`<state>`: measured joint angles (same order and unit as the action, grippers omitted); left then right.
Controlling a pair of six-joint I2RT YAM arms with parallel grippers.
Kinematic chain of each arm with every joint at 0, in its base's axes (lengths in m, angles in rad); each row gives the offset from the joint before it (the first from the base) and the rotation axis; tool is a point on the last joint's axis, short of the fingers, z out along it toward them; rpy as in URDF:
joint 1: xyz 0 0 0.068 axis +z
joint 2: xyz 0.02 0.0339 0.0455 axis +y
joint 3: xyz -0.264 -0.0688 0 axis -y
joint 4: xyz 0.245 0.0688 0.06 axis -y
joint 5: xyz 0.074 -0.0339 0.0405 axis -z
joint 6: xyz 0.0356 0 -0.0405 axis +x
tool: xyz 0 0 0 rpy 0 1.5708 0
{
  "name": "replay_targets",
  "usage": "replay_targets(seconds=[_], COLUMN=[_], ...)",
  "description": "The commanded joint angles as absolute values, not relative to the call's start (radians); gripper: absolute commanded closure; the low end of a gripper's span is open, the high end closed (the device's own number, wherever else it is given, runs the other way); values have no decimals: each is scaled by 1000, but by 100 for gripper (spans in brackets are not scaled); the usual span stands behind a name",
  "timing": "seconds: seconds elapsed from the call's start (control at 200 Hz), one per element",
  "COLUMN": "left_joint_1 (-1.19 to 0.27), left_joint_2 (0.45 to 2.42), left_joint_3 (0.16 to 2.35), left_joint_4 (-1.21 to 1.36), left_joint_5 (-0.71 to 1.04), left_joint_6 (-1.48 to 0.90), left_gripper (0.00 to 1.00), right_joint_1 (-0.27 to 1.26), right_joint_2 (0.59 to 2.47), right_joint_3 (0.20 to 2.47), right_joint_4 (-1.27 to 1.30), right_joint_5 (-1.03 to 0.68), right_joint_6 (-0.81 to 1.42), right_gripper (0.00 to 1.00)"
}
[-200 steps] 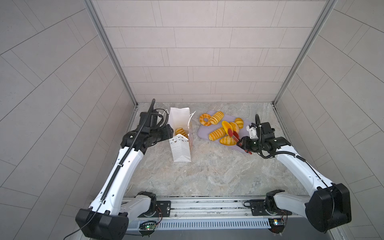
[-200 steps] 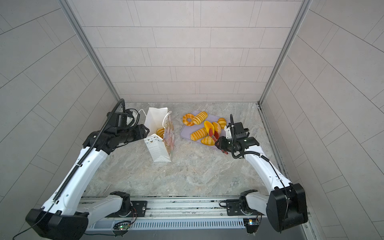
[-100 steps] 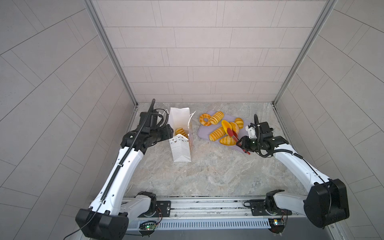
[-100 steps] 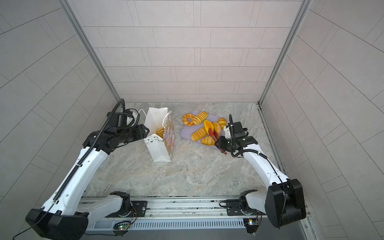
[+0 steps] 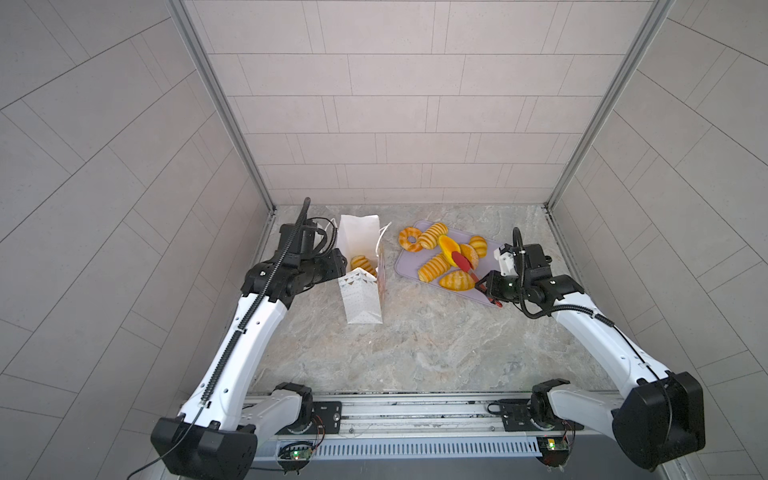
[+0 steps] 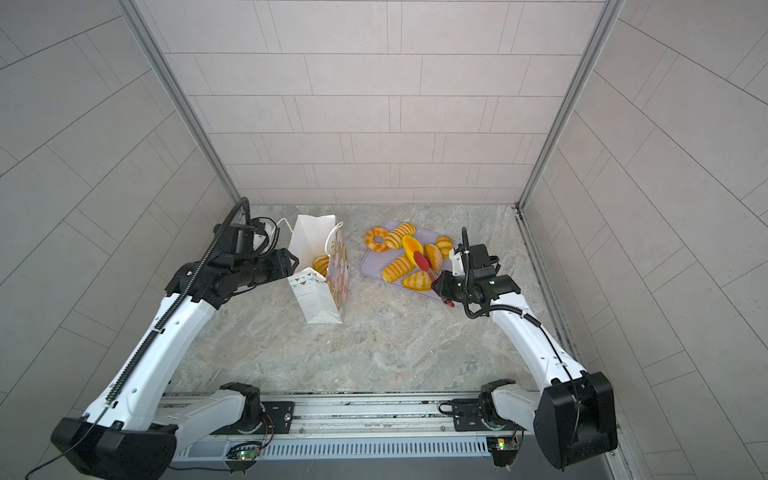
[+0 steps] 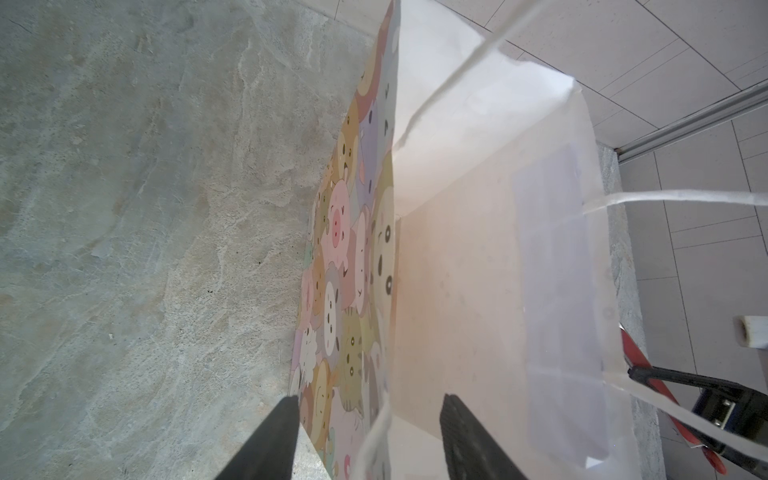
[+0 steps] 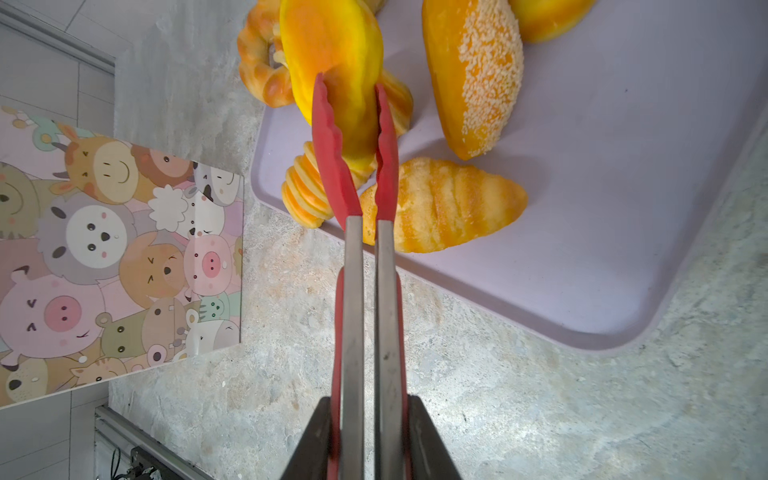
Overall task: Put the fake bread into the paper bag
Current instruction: 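Pinch the mango bread with the tongs and lift it off the tray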
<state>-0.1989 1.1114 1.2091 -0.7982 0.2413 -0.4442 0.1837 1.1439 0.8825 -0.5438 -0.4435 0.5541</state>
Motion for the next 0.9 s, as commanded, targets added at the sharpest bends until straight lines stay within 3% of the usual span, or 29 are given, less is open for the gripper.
replay_targets(seconds=[0.0,0.385,0.51,0.896], left_joint_1=[-202,-202,-202,-203], left_joint_2=[1089,1076,1071,1077], left_joint_3=[1228,1253,1259,1255], left_joint_4=[-802,-816,-817,-811], left_joint_5=[229,222,223,229], left_joint_6=[-442,-439,-442,-443], left_gripper=[39,39,43,73], right_joint_1=[189,189,189,250], right_joint_2=[1104,1049,1037,1039], right_joint_3=[916,1017,1067,1279], right_joint_4=[-545,-609,-633,-688], right_joint_5=[-436,-442,-453,-447], right_joint_6=[545,541,542,545], right_gripper=[77,77,77,77])
